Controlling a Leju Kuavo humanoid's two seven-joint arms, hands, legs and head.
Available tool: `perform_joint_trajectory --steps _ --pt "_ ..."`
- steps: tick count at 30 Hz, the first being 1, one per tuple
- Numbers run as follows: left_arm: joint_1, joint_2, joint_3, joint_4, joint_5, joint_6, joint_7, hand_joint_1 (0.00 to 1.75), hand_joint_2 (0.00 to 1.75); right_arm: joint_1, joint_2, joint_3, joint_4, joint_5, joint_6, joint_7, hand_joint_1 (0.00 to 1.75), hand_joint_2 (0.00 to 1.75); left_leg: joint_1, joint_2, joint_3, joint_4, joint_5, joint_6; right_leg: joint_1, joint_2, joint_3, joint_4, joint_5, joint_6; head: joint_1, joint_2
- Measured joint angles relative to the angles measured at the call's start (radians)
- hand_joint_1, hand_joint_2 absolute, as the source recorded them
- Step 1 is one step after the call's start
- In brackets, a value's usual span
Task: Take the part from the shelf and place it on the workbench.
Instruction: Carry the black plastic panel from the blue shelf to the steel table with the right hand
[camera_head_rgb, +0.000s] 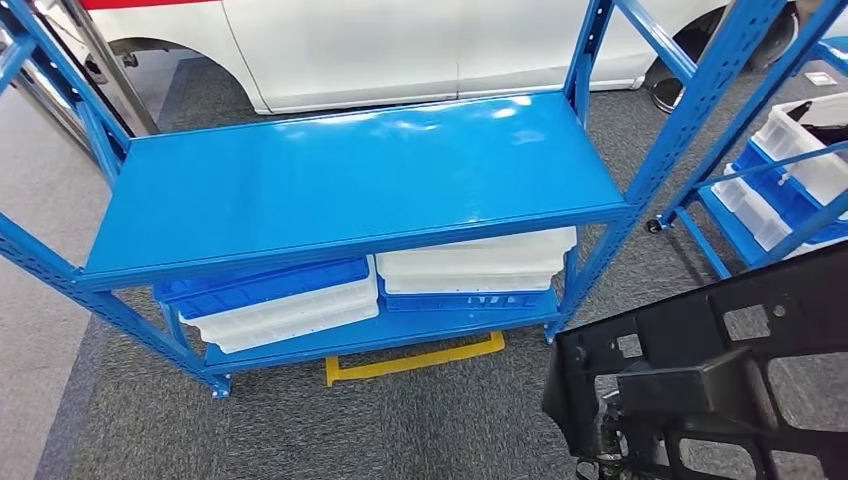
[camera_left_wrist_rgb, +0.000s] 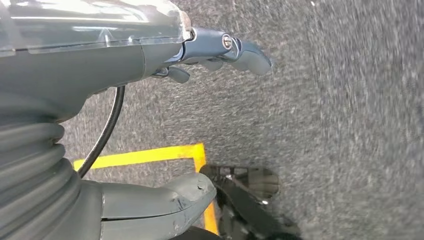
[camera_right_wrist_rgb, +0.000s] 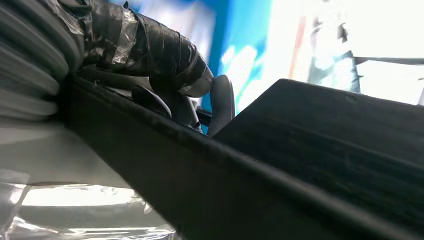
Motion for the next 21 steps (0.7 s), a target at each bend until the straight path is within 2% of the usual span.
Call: perform_joint_trajectory --steps 1,2,3,4,5,6,7,9,10,11,12,13,15,16,17,18,20,21 --pt "0.001 0.001 0.002 0.0 -0.004 -0.001 0.0 0.0 1.75 0.0 0.013 -0.048 -0.01 0.049 0.004 0.007 1.75 1.75 -0.002 -0.024 0.045 -0.068 0.007 0.009 -0.001 0.01 -0.004 0.0 0.007 0.004 0.0 0.0" --pt "0.003 0.001 0.005 0.0 -0.008 -0.002 0.0 0.0 1.75 0.0 0.024 -0.098 -0.02 0.09 0.006 0.013 1.75 1.75 -0.005 -0.043 0.074 -0.116 0.007 0.016 -0.003 0.019 -0.007 0.0 0.013 0.009 0.0 0.0" --pt "0.004 0.002 0.008 0.0 -0.01 -0.003 0.0 0.0 1.75 -0.001 0.034 -0.145 -0.029 0.117 0.01 0.017 1.75 1.75 -0.008 -0.046 0.084 -0.136 0.004 0.018 -0.005 0.029 -0.009 -0.001 0.019 0.015 0.0 0.0" --pt "0.005 0.001 0.011 0.0 -0.012 -0.004 -0.001 0.0 1.75 -0.001 0.043 -0.185 -0.037 0.13 0.017 0.02 1.75 1.75 -0.009 -0.035 0.085 -0.143 0.008 0.016 -0.007 0.04 -0.01 -0.003 0.024 0.022 0.0 0.0" --pt "0.005 0.001 0.014 0.0 -0.012 -0.005 -0.001 0.0 1.75 0.0 0.049 -0.219 -0.044 0.138 0.024 0.022 1.75 1.75 -0.009 -0.021 0.086 -0.151 0.014 0.018 -0.008 0.04 -0.013 0.001 0.024 0.027 0.0 0.0" --pt "0.006 0.0 0.016 0.0 -0.013 -0.006 0.0 0.0 1.75 0.001 0.055 -0.25 -0.05 0.149 0.027 0.022 1.75 1.75 -0.006 -0.006 0.086 -0.158 0.02 0.021 -0.007 0.028 -0.021 0.014 0.014 0.031 0.0 0.0" --pt "0.006 0.0 0.018 0.0 -0.014 -0.006 0.0 0.0 1.75 0.0 0.062 -0.275 -0.056 0.161 0.027 0.021 1.75 1.75 -0.003 0.009 0.084 -0.165 0.027 0.024 -0.007 0.008 -0.035 0.044 -0.01 0.035 0.001 0.0" --pt "0.01 -0.001 0.02 0.0 -0.019 -0.007 0.001 0.0 1.75 -0.005 0.075 -0.318 -0.064 0.203 0.007 0.02 1.75 1.75 -0.002 0.041 0.078 -0.167 0.033 0.029 -0.011 -0.036 -0.082 0.156 -0.084 0.044 0.002 0.0" --pt "0.012 -0.001 0.02 0.0 -0.024 -0.008 0.002 0.0 1.75 -0.007 0.081 -0.337 -0.066 0.24 -0.022 0.023 1.75 1.75 -0.002 0.058 0.074 -0.165 0.033 0.029 -0.015 -0.045 -0.105 0.217 -0.115 0.049 0.002 0.0" --pt "0.013 -0.001 0.02 0.0 -0.032 -0.01 0.003 0.0 1.75 -0.008 0.085 -0.358 -0.069 0.291 -0.066 0.028 1.75 1.75 -0.001 0.075 0.071 -0.163 0.033 0.028 -0.019 -0.05 -0.118 0.259 -0.13 0.055 0.002 0.0" --pt "0.013 -0.001 0.02 0.0 -0.041 -0.012 0.004 0.0 1.75 -0.008 0.088 -0.384 -0.074 0.359 -0.124 0.037 1.75 1.75 0.0 0.091 0.068 -0.159 0.032 0.026 -0.025 -0.055 -0.112 0.265 -0.127 0.061 0.002 0.0" --pt "0.013 -0.002 0.019 0.0 -0.052 -0.016 0.004 0.0 1.75 -0.008 0.089 -0.419 -0.083 0.433 -0.187 0.049 1.75 1.75 0.002 0.106 0.066 -0.153 0.03 0.022 -0.03 -0.062 -0.088 0.236 -0.107 0.068 0.002 0.0" --pt "0.011 -0.003 0.018 0.0 -0.07 -0.025 0.001 0.0 1.75 -0.008 0.091 -0.517 -0.109 0.563 -0.296 0.078 1.75 1.75 0.005 0.128 0.062 -0.138 0.019 0.009 -0.035 -0.096 -0.008 0.11 -0.061 0.077 0.003 0.0" --pt "0.01 -0.003 0.017 0.0 -0.076 -0.028 -0.001 0.0 1.75 -0.007 0.093 -0.569 -0.123 0.602 -0.329 0.091 1.75 1.75 0.005 0.136 0.061 -0.129 0.013 0.001 -0.034 -0.109 0.02 0.06 -0.049 0.073 0.002 0.0" --pt "0.009 -0.002 0.017 0.0 -0.08 -0.03 -0.003 0.0 1.75 -0.004 0.095 -0.616 -0.135 0.625 -0.35 0.102 1.75 1.75 0.003 0.143 0.06 -0.122 0.008 -0.006 -0.031 -0.118 0.034 0.033 -0.047 0.067 0.002 0.0" --pt "0.007 -0.001 0.017 0.0 -0.082 -0.031 -0.005 0.0 1.75 -0.002 0.097 -0.653 -0.143 0.635 -0.361 0.11 1.75 1.75 0.001 0.15 0.06 -0.118 0.005 -0.011 -0.027 -0.116 0.033 0.028 -0.053 0.056 0.002 0.0" --pt "0.003 -0.001 0.016 0.0 -0.085 -0.032 -0.007 0.0 1.75 0.001 0.102 -0.699 -0.158 0.644 -0.375 0.121 1.75 1.75 0.002 0.158 0.065 -0.114 -0.001 -0.021 -0.028 -0.094 0.027 0.028 -0.051 0.04 0.001 0.0" --pt "0.001 -0.001 0.016 0.0 -0.085 -0.033 -0.007 0.0 1.75 0.001 0.105 -0.714 -0.164 0.65 -0.381 0.125 1.75 1.75 0.005 0.144 0.064 -0.104 -0.012 -0.026 -0.028 -0.084 0.025 0.027 -0.049 0.033 0.001 0.0"
